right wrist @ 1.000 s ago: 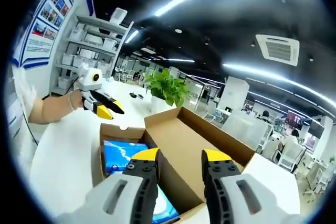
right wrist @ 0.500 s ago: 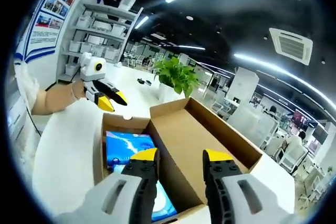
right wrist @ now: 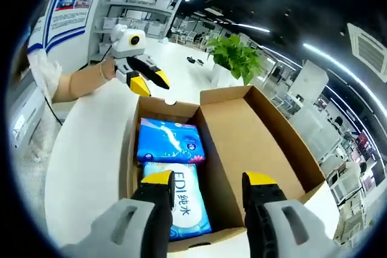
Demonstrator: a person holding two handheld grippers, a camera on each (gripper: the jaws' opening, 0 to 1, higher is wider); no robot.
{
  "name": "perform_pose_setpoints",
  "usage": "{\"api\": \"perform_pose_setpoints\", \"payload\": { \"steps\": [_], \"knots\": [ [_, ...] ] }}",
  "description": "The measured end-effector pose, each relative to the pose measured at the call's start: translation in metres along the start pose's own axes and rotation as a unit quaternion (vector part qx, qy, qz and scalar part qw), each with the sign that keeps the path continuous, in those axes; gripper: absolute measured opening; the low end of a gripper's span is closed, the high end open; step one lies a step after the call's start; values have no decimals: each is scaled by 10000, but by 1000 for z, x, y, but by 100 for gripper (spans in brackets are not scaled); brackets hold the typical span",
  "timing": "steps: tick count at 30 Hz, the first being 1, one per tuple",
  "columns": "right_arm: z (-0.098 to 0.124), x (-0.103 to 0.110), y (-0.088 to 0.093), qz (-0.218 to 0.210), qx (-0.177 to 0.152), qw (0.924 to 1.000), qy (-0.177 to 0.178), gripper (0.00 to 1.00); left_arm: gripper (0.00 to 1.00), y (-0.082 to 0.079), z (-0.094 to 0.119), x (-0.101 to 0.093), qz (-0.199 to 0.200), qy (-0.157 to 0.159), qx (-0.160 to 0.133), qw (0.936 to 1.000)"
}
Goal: Operate the shoe box by opening the lid, removing the specified soft item, and placing it in the target area until the item is outside and the box remains undamaged.
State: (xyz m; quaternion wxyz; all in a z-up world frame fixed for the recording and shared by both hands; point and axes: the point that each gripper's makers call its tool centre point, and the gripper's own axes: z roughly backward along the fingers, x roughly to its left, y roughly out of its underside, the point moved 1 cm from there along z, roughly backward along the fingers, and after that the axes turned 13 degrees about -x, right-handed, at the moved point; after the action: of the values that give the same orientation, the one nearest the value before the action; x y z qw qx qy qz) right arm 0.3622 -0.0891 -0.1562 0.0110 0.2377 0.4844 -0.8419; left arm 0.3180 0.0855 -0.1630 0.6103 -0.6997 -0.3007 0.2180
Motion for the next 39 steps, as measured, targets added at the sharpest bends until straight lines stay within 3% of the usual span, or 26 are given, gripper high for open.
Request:
{"api": "perform_pose_setpoints", "payload": {
  "steps": [7, 16, 22, 28, 39],
  "knots": [
    [-9, 16, 10, 131, 523, 9965, -635, 48, 28, 7, -1, 1, -3, 2, 110, 9999],
    [-19, 26, 31, 210, 1140, 9873, -1083, 52, 28, 8, 0, -1, -40, 19, 131, 9999],
    [-21, 41, 42, 146, 1632, 9741, -1558, 54, 28, 10, 0, -1, -56, 33, 174, 9998],
    [-30, 46, 48, 173, 1875, 9670, -1716, 60, 28, 9, 1, 1, -107, 7, 195, 9998],
    [-36, 54, 64, 195, 2392, 9497, -2013, 62, 28, 9, 4, -1, -219, -7, 240, 9995]
  ]
}}
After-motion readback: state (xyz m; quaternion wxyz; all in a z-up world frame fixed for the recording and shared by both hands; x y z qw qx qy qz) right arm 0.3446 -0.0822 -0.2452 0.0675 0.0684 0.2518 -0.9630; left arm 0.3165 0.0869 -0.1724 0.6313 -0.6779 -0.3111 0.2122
